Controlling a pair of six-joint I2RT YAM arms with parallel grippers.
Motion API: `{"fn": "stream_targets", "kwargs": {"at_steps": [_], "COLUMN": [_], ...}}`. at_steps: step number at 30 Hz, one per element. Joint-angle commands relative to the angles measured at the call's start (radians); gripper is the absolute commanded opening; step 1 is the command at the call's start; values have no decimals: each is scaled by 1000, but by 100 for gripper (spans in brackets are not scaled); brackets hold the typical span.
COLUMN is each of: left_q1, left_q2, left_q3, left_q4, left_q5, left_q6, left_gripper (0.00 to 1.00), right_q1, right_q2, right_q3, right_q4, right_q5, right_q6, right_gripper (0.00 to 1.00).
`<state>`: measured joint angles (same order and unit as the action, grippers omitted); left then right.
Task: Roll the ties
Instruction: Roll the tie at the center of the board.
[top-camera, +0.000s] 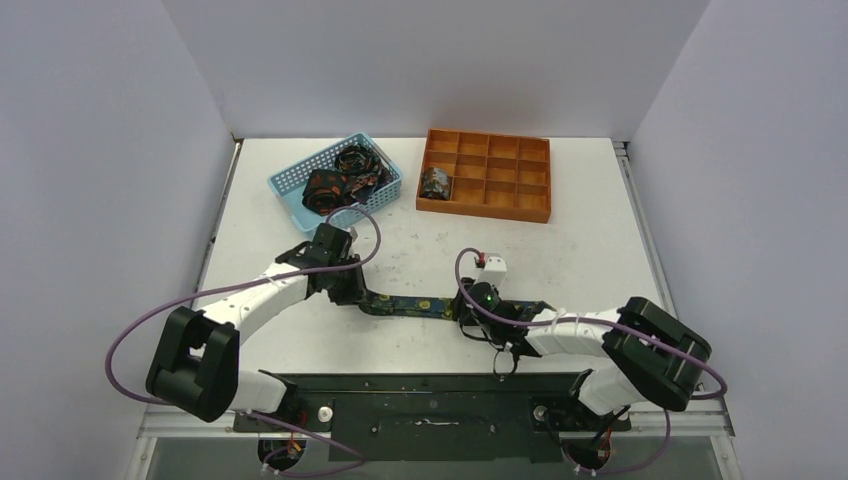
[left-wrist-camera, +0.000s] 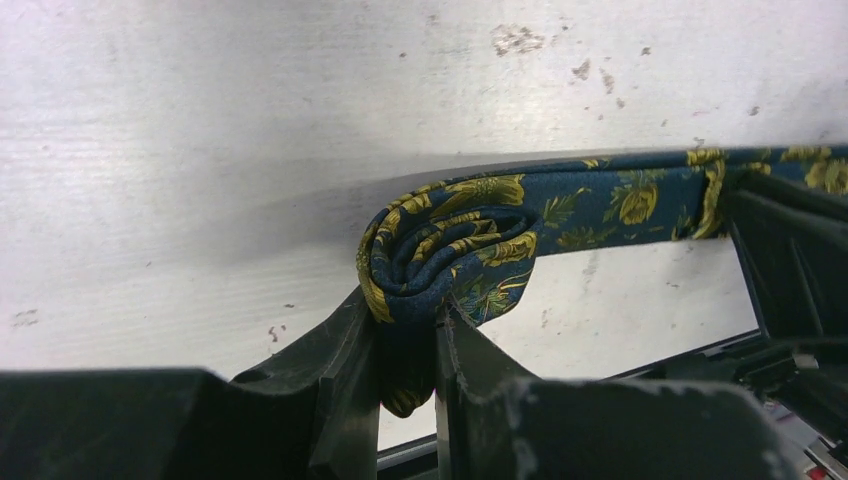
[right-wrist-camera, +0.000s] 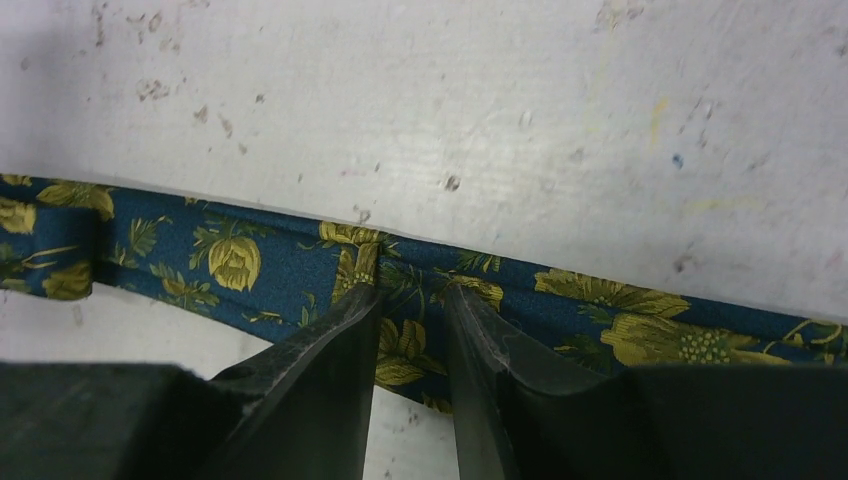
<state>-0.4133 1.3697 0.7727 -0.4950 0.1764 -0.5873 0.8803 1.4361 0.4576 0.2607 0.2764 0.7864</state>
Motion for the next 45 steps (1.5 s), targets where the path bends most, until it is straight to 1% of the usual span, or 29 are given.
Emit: {"fn": "stream_targets", "kwargs": {"at_steps": [1, 5, 7, 12, 17, 19, 22, 25, 27, 31, 33, 36, 40, 42, 45], "left_q1": [-8, -49, -92, -222, -338, -375, -416, -446, -461, -481, -493, -512, -530, -539, -550], "left_q2": [-24, -9, 1, 33, 123, 168, 240, 292, 321, 364, 386, 426, 470, 483, 491], "left_q3": [44, 104, 136, 194, 250, 275, 320, 366, 393, 435, 454, 482, 503, 514, 521], "left_q4": [-102, -180, -221, -293, -381, -421, -484, -543, -574, -606, -619, -644, -651, -654, -646], "left_q5": [-154, -284, -389, -593, -768, -836, -914, -964, -994, -1010, -1020, -1035, -1036, -1036, -1023], "left_q6": [18, 20, 15, -25, -92, -133, -175, -207, -223, -234, -239, -255, -267, -273, -273], "left_gripper": [0, 0, 0, 0, 0, 0, 0, 0, 0, 0, 0, 0, 0, 0, 0], "right_q1": [79, 145, 160, 166, 163, 161, 160, 158, 158, 156, 154, 151, 140, 135, 124], "right_q2": [-32, -25, -8, 19, 12, -2, -41, -102, -148, -244, -285, -327, -313, -303, -286], "right_q3": [-69, -73, -63, -35, -11, -1, 14, 29, 34, 20, -2, -49, -80, -94, -125], "right_q4": [-96, -95, -94, -87, -95, -106, -134, -182, -215, -257, -258, -233, -209, -201, -179], "right_q5": [74, 103, 105, 98, 93, 96, 105, 127, 139, 157, 151, 133, 107, 96, 80], "right_q6": [122, 168, 168, 142, 100, 72, 35, 4, -18, -49, -58, -62, -47, -36, -19], "right_gripper": [32, 32, 32, 32, 33, 35, 41, 49, 52, 56, 56, 51, 41, 38, 37]}}
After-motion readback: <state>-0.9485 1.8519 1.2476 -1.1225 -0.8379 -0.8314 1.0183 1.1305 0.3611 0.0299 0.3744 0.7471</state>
